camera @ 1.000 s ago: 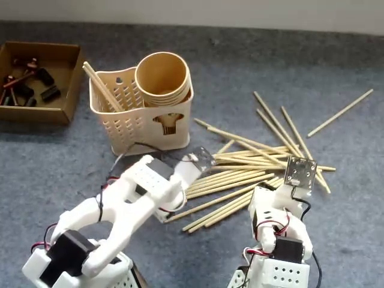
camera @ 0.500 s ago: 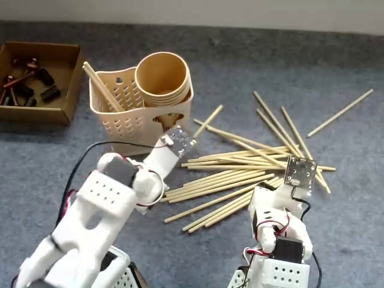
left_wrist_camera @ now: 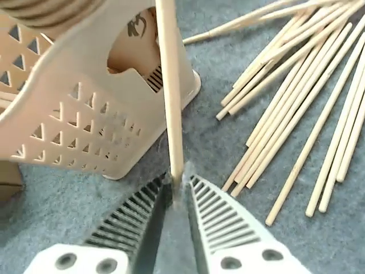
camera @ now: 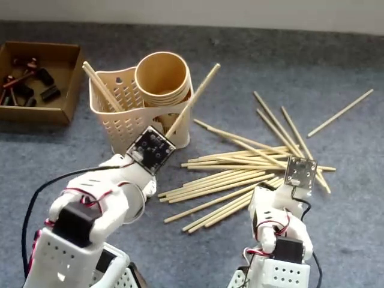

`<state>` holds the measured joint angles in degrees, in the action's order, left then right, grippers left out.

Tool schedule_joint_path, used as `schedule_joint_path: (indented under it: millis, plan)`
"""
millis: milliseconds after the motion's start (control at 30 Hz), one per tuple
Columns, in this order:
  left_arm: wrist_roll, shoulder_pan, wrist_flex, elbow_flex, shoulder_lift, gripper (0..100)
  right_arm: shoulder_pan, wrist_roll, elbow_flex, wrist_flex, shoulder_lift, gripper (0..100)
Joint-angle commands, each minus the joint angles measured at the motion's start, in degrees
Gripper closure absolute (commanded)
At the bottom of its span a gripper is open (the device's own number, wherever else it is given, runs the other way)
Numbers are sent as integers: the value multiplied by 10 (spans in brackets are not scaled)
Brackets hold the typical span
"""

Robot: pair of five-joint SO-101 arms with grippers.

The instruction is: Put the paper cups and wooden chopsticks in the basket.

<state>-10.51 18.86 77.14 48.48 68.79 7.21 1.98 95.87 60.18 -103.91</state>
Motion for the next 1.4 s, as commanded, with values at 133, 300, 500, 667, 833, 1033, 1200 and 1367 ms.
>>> schedule_joint_path:
  millis: [133, 300, 500, 667, 833, 1033, 1200, 1367]
  plan:
    - [77, -68, -141, -20, 57, 995, 7, -1, 81, -11, -3, 992]
    - [108, -137, -261, -18, 45, 995, 7, -1, 81, -11, -3, 992]
    - [157, -188, -390, -18, -16, 995, 7, -1, 81, -11, -3, 992]
    - [179, -199, -476, -18, -91, 995, 7, -1, 81, -11, -3, 992]
    - [186, -204, -534, -17, -153, 995, 7, -1, 81, -11, -3, 992]
    - [183, -209, -569, -17, -218, 995, 7, -1, 81, -11, -3, 992]
    - [183, -218, -578, -19, -258, 992, 7, -1, 81, -11, -3, 992]
    - [185, -218, -573, -17, -284, 870, 7, -1, 81, -11, -3, 992]
